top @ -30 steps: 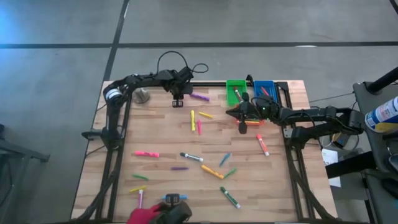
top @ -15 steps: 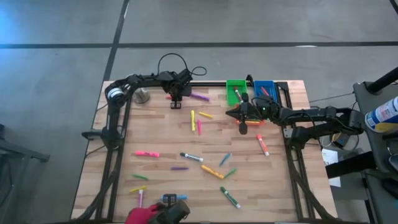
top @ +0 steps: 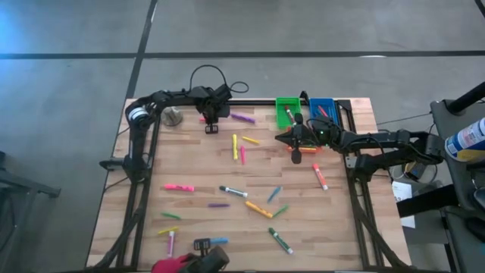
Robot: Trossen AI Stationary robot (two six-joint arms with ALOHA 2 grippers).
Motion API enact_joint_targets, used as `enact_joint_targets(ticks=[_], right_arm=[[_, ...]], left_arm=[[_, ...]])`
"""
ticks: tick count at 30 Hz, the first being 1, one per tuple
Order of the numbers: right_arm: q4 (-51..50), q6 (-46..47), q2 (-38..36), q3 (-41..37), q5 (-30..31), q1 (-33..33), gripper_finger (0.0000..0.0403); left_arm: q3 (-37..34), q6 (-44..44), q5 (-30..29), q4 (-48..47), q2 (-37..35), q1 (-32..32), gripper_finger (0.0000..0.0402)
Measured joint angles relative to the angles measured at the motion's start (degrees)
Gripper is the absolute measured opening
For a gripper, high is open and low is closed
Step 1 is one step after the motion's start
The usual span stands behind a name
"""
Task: Pick & Place Markers
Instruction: Put the top left pink pen into the blue bin
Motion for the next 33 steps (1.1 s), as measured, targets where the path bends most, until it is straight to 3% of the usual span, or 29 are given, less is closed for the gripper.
enact_joint_targets(ticks=[8,20,26,33], right_arm=[[0.0,3.0,-0.7,0.0,0.1,0.0,0.0013],[-0.2,3.3,-0.7,0.0,1.7,0.0,0.0013],[-0.2,3.2,-0.7,0.0,1.6,0.0,0.0013],[-0.2,5.1,-0.7,0.0,1.3,0.0,0.0013]], left_arm=[[0.0,-3.1,-0.1,-0.2,-4.5,-0.5,0.0028],[-0.2,6.7,-1.7,5.7,-7.2,-1.8,0.0028],[-1.0,9.2,-4.5,6.6,-7.2,-2.2,0.0028],[-1.0,10.3,-3.9,6.7,-7.2,-3.2,0.0028]])
